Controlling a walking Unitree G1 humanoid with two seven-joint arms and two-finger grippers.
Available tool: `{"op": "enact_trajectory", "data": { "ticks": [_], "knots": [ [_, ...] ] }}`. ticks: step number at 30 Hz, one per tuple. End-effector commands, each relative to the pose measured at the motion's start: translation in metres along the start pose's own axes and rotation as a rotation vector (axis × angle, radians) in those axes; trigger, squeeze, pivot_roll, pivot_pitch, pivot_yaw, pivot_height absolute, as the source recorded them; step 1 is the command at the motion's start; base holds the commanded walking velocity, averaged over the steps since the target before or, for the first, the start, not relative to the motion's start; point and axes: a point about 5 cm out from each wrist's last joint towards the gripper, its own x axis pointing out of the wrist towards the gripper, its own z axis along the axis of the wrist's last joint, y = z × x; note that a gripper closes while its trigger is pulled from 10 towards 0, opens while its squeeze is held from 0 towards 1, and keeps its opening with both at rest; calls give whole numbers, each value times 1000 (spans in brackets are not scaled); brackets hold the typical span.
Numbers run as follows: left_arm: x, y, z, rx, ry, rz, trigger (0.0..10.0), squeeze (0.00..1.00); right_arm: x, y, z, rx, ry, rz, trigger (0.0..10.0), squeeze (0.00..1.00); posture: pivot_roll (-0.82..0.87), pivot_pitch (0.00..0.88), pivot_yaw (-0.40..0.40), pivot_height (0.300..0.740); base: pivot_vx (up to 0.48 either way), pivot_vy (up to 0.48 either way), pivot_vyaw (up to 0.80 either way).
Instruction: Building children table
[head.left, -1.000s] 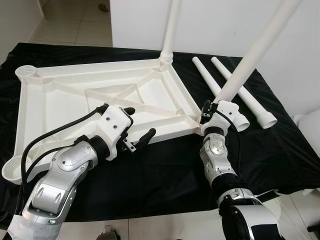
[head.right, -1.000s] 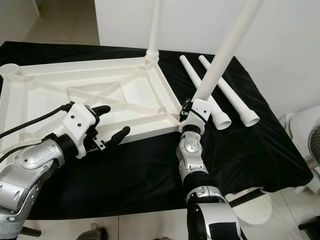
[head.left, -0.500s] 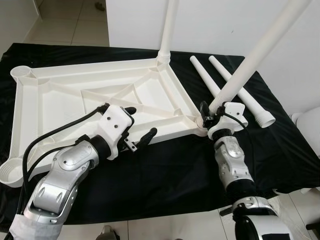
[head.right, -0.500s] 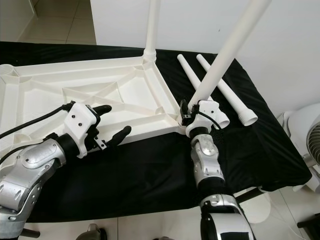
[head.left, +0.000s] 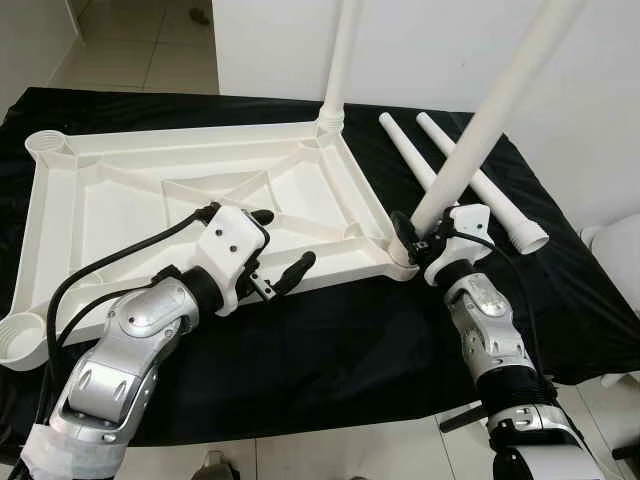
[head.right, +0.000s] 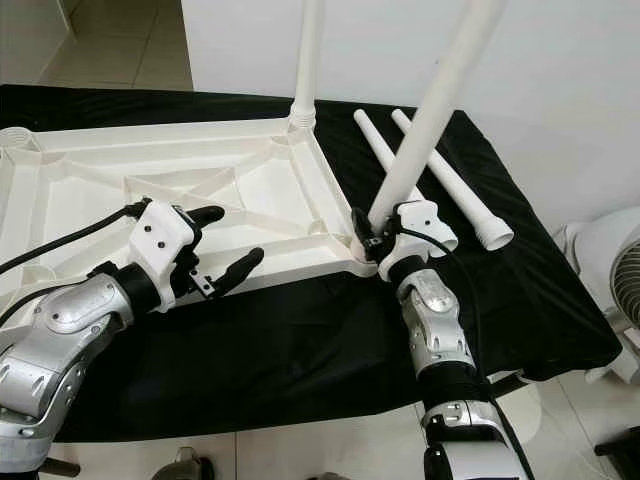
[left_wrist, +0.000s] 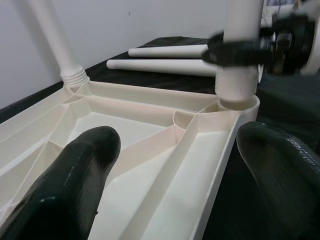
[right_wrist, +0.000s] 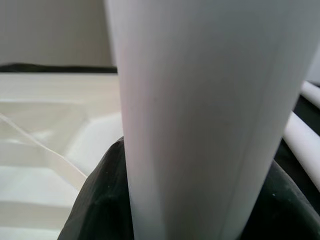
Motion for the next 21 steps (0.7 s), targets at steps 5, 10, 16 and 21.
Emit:
{"op": "enact_trajectory", "data": {
  "ticks": [5, 10, 16, 21],
  "knots": [
    [4, 0, -2, 7, 1, -37, 10000, 0, 7, -1, 32, -16, -56, 94, 10000, 0, 89, 77, -93, 740, 0, 0, 0],
    [15, 9, 8, -54, -67, -33, 10000, 0, 2, 3, 28, -107, 26, 261, 10000, 0, 104, 65, -106, 740, 0, 0, 0],
    [30, 13, 28, -129, -161, -105, 10000, 0, -2, 8, 20, -161, 106, 356, 10000, 0, 105, 54, -113, 740, 0, 0, 0],
    [44, 11, 46, -134, -228, -195, 10000, 0, -5, 16, 12, -154, 153, 442, 10000, 0, 101, 41, -111, 740, 0, 0, 0]
  ]
}}
